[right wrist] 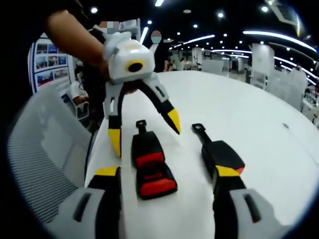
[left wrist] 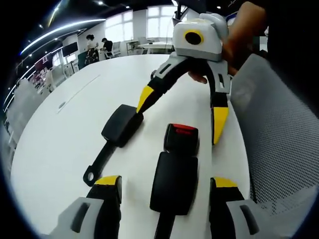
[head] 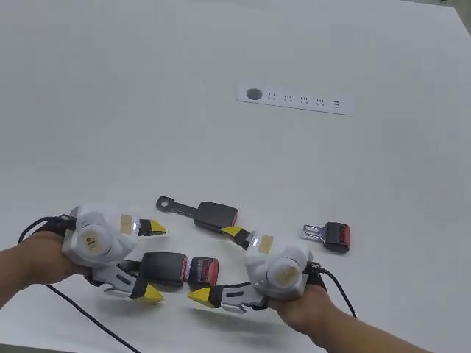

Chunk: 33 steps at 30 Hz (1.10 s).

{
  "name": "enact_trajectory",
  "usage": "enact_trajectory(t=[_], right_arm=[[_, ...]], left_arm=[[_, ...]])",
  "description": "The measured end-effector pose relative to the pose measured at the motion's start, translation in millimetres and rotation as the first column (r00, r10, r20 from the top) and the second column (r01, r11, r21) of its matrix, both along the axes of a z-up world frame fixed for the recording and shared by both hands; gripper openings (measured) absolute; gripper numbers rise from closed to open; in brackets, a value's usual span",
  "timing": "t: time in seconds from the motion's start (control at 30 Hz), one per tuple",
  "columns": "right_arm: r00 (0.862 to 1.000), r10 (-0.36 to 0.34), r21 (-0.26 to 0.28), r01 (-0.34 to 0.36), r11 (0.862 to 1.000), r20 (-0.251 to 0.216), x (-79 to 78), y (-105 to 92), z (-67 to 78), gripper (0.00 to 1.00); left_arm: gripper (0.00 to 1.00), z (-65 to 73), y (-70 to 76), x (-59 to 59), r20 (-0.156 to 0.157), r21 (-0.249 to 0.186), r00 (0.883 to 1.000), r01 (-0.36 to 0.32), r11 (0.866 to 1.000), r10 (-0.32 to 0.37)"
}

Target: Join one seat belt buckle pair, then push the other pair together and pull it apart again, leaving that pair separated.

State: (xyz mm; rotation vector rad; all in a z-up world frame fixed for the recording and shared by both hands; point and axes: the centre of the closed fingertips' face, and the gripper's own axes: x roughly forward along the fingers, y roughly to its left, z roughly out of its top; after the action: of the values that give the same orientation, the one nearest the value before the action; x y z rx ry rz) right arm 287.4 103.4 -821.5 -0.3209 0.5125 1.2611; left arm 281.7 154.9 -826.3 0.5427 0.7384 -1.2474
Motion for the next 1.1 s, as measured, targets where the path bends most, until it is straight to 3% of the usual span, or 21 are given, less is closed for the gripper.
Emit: enact_trajectory(t=[0.1,0.37,0.5,0.57,0.9,1.1], right_arm=[[0.999,-0.022,0.015,0.022,1.0,0.027,4.5,-7.0,8.5,0.83],[0.997,-0.055,0.03,0.054,0.998,0.049,6.5,-32.2,27.0,0.84],[0.995,-0.08,0.006,0.08,0.997,0.057,12.3,-56.2,27.8,0.84],[0.994,-0.09,0.001,0.09,0.996,0.06,15.5,-66.5,28.7,0.84],[0.986,-0.149,-0.06,0.154,0.986,0.08,41.8,-136.1,33.1,0.82],[0.982,-0.17,-0.088,0.178,0.98,0.087,59.7,-169.6,32.6,0.82]], left_arm=[[0.77,10.0,-5.3,6.6,0.03,-0.007,1.0,-0.001,1.0,0.001],[0.8,28.9,-20.0,20.1,0.08,-0.02,0.997,0.017,1.0,-0.016],[0.81,37.4,-32.9,30.0,0.118,-0.018,0.992,0.042,0.999,-0.039],[0.8,43.6,-39.8,37.9,0.153,-0.011,0.987,0.044,0.999,-0.041],[0.79,55.7,-64.4,68.5,0.178,-0.031,0.983,0.042,0.999,-0.035],[0.76,51.6,-62.6,90.9,0.164,-0.029,0.985,-0.049,0.998,0.053]])
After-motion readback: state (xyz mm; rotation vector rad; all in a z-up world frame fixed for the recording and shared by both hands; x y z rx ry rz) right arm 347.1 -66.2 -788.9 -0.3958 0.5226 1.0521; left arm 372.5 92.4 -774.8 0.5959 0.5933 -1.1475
